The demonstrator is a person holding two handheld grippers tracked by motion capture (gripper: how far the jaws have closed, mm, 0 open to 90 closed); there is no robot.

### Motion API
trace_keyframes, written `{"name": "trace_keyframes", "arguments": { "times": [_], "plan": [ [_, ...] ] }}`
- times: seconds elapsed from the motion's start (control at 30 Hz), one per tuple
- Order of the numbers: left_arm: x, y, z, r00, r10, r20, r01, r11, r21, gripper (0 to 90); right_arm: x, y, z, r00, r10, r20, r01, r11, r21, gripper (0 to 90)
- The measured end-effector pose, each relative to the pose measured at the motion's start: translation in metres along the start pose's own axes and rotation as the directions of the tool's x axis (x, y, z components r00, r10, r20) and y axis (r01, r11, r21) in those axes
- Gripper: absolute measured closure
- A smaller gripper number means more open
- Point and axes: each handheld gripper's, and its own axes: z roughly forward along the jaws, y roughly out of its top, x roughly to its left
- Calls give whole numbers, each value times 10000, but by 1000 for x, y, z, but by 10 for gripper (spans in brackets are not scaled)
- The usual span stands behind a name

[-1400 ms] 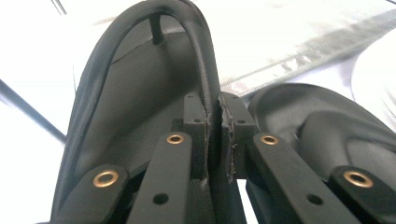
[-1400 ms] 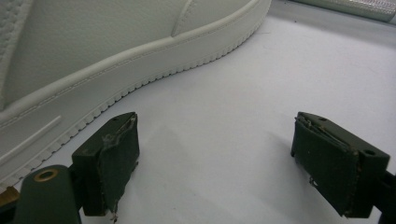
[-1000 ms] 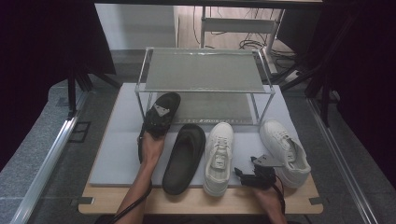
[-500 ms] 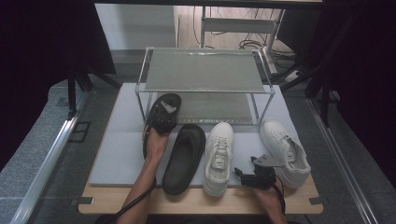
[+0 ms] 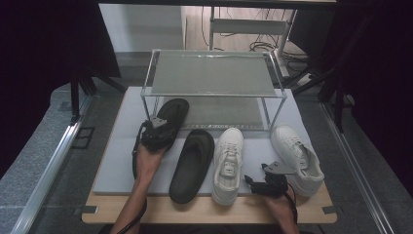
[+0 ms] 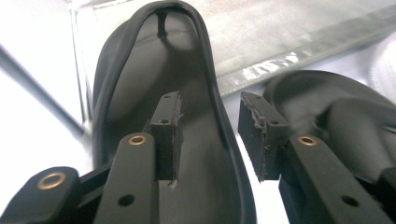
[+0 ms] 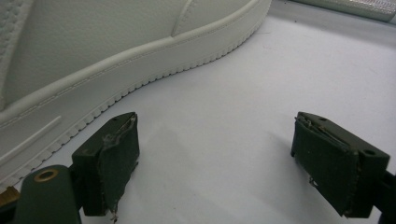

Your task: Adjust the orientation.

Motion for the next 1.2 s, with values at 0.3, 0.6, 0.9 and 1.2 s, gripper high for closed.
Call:
{"name": "trace_keyframes", "arguments": {
  "times": [0.3,0.6,0.9,1.2],
  "plan": [
    [12,-37,-42,9987,-425,297,427,9991,-61,749,0,0,0,10000,-9,7,9,10000,3,149],
    [14,-73,-51,9974,-532,477,524,9984,193,896,0,0,0,10000,-12,12,12,10000,9,150],
    [3,-72,-34,10000,-36,-32,38,9991,412,888,0,0,0,10000,-10,10,10,10000,3,150],
    [0,-63,-19,10000,41,44,-42,9994,352,893,0,0,0,10000,-10,9,10,10000,3,150]
  ]
}}
